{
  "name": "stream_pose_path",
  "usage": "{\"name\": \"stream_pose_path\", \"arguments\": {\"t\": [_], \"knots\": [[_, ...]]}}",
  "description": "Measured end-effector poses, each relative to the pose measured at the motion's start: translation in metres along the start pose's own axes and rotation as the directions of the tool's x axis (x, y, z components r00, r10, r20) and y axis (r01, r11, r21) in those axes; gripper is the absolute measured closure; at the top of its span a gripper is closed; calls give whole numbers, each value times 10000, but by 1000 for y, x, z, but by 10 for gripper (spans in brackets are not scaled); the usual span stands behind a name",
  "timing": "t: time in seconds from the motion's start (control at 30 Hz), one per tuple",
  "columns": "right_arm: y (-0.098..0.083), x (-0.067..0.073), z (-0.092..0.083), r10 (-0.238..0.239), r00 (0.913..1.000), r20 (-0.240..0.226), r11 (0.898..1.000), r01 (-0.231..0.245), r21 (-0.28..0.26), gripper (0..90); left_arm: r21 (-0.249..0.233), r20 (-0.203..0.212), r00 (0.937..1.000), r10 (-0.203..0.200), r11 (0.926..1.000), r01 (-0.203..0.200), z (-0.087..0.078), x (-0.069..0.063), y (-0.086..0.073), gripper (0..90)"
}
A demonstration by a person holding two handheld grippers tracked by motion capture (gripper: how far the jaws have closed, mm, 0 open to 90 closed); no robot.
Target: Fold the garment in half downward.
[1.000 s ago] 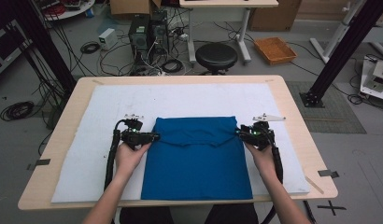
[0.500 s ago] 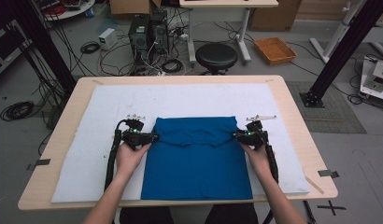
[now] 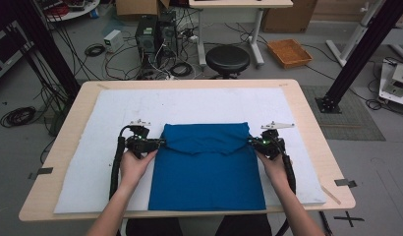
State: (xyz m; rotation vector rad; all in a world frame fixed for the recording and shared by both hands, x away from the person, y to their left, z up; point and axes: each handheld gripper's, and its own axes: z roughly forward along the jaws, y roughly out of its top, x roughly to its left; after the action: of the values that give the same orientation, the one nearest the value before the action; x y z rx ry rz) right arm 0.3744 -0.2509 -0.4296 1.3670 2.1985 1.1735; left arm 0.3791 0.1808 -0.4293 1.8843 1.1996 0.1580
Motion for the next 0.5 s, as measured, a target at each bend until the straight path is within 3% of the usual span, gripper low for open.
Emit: {"name": "stream_pose_path", "arguments": {"t": [0.3, 0.5], "knots": [[-17, 11, -37, -332, 9974, -634, 9993, 318, -218, 900, 21, 824, 9960, 352, 9994, -355, -27, -18, -13, 860], [-34, 28, -70, -604, 9928, -1034, 9979, 579, -275, 900, -9, 1764, 9840, 234, 9997, -236, -55, -33, -38, 860]]}}
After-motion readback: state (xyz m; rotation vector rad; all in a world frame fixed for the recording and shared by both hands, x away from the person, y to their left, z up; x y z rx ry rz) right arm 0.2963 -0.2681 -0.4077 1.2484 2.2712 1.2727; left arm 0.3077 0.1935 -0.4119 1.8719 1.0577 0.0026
